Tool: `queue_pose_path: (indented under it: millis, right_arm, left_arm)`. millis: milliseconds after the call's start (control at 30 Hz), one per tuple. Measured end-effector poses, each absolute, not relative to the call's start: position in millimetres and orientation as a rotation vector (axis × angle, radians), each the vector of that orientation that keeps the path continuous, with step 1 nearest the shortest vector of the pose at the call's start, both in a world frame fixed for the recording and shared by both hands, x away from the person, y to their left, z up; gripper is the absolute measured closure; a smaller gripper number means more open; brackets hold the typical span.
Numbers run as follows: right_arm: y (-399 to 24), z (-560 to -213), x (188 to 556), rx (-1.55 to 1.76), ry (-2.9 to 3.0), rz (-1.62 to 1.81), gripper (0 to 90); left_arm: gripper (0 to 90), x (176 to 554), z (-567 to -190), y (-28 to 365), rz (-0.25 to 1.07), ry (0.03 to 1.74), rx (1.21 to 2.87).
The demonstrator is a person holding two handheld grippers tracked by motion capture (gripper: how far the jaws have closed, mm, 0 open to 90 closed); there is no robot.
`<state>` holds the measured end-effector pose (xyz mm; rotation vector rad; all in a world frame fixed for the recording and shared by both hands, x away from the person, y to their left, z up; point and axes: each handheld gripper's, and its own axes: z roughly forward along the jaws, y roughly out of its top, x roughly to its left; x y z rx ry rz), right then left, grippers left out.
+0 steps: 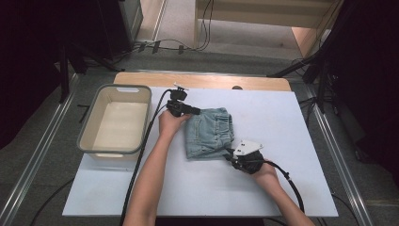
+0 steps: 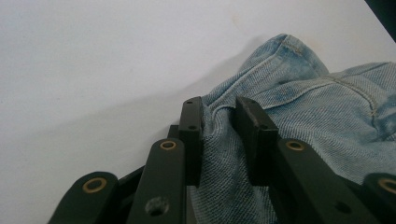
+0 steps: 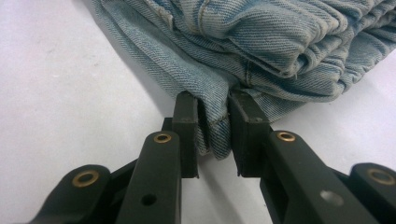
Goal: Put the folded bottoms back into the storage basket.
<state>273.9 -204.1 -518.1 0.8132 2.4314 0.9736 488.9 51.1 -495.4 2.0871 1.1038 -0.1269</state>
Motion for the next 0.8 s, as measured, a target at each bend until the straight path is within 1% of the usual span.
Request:
queue_pose_path:
  millis: [333, 500, 800]
  right_arm:
    - [-204.8, -518.5, 273.6, 0.841, 2.422, 0.990, 73.3]
    - [-211.1, -519.5, 276.8, 0.935, 2.415, 1.091, 75.1]
    - [-220.0, -515.5, 280.0, 1.083, 2.388, 1.258, 75.6]
  left_arm:
    - [75.3, 485.7, -495.3, 52.4, -0.086, 1.062, 2.089]
    - [75.0, 483.0, -492.2, 51.6, -0.057, 1.050, 2.082]
    - [75.3, 480.0, -486.5, 52.4, -0.043, 1.026, 2.066]
